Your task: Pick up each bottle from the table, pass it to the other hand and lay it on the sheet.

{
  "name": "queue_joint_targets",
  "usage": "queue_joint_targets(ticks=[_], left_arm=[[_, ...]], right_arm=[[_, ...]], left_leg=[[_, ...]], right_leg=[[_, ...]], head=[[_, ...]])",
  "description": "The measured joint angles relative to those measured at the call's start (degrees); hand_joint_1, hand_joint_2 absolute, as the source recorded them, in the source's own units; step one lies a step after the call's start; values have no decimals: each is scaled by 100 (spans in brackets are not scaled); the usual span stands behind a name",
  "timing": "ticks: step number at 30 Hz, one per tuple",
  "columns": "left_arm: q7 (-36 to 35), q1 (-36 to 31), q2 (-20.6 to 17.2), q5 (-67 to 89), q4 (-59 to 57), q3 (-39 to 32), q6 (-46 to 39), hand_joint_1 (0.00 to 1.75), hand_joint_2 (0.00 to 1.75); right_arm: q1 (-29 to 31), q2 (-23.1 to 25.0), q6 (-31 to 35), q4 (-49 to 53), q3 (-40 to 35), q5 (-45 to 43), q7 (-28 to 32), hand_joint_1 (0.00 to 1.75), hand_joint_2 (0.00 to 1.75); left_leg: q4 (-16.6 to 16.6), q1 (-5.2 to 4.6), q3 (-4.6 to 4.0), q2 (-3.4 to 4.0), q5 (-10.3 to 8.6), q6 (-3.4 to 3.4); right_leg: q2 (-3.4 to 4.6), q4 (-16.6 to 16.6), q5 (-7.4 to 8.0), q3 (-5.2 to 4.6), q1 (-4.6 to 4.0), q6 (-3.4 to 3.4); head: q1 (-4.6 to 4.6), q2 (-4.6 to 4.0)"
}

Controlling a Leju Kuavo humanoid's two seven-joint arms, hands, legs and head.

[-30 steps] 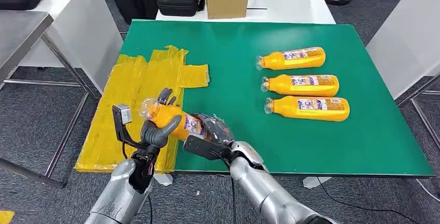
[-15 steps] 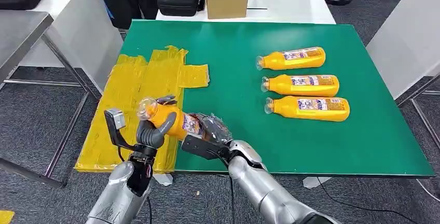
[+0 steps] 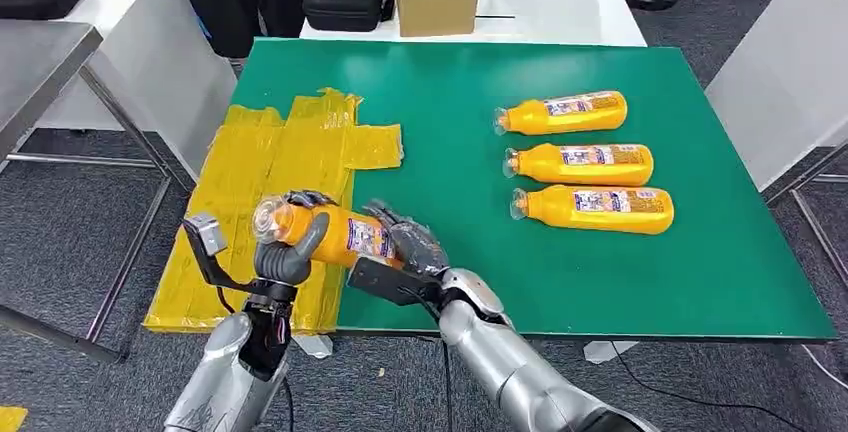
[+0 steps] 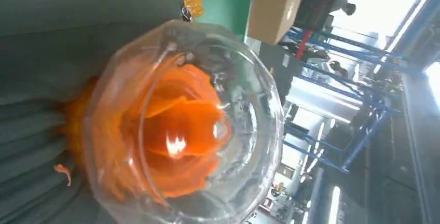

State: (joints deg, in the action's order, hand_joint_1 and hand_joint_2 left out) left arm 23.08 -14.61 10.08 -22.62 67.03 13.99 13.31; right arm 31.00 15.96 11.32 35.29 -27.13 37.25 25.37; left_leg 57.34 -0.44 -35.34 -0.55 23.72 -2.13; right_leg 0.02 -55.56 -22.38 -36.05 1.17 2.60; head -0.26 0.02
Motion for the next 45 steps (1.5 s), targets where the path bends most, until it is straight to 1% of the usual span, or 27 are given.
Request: queue_joint_targets(ticks=[4,9,15,20,24,27,30,34,40,45], left_arm=[[11,-1,2,-7,42,0,-72,175,175],[39,-38,11,13,61,-5,-155,175,175],[107,-52,15,175,59,-5,-424,175,175],[312,-118,2,521,-11,-41,-902,175,175],[380,-177,-17,649,-68,-94,-1060,175,175],[442,-181,-24,776,-70,-157,-1233,175,175],[463,-198,-50,896,-70,-245,-1393,175,175],[487,-250,-72,1100,-63,-346,-1681,175,175],[463,-284,-131,1736,228,-483,-2123,175,175],[450,-284,-262,3038,681,-505,-2845,175,175]], right_arm=[[-97,-15,143,217,215,-410,261,0,0],[-306,-59,162,653,453,-796,457,0,0],[-496,-142,127,1255,551,-886,575,0,0],[-758,-221,-150,1846,549,-1086,741,0,0],[-908,-269,-262,2186,551,-1186,787,0,0],[-986,-299,-409,2440,553,-1427,881,0,0],[-1034,-345,-720,2685,634,-1841,892,0,0],[-1046,-389,-786,2879,731,-1995,892,0,0],[-1142,-431,-671,3192,910,-2117,846,0,0],[-1235,-483,-555,3323,1056,-2263,866,0,0]], left_leg=[[0,0,0,0,0,0],[0,0,-1,-1,0,0],[0,0,0,0,0,0],[0,0,-1,1,0,0],[-1,1,-1,0,0,0],[0,0,0,1,0,0],[0,0,0,-1,0,0],[0,0,0,1,0,0],[0,1,-1,0,-1,0],[0,1,-1,-1,0,0]], right_leg=[[0,0,0,0,0,0],[0,0,0,0,0,0],[0,0,0,-1,0,0],[0,0,0,-1,-1,0],[0,0,0,-1,0,0],[0,0,0,-1,0,0],[-1,0,0,-1,0,0],[0,0,1,0,0,0],[0,0,0,0,-1,0],[-1,0,0,-1,0,0]], head=[[2,0],[0,0],[-2,0],[0,0],[0,0],[0,0],[0,0],[-2,0],[-2,0],[0,0]])
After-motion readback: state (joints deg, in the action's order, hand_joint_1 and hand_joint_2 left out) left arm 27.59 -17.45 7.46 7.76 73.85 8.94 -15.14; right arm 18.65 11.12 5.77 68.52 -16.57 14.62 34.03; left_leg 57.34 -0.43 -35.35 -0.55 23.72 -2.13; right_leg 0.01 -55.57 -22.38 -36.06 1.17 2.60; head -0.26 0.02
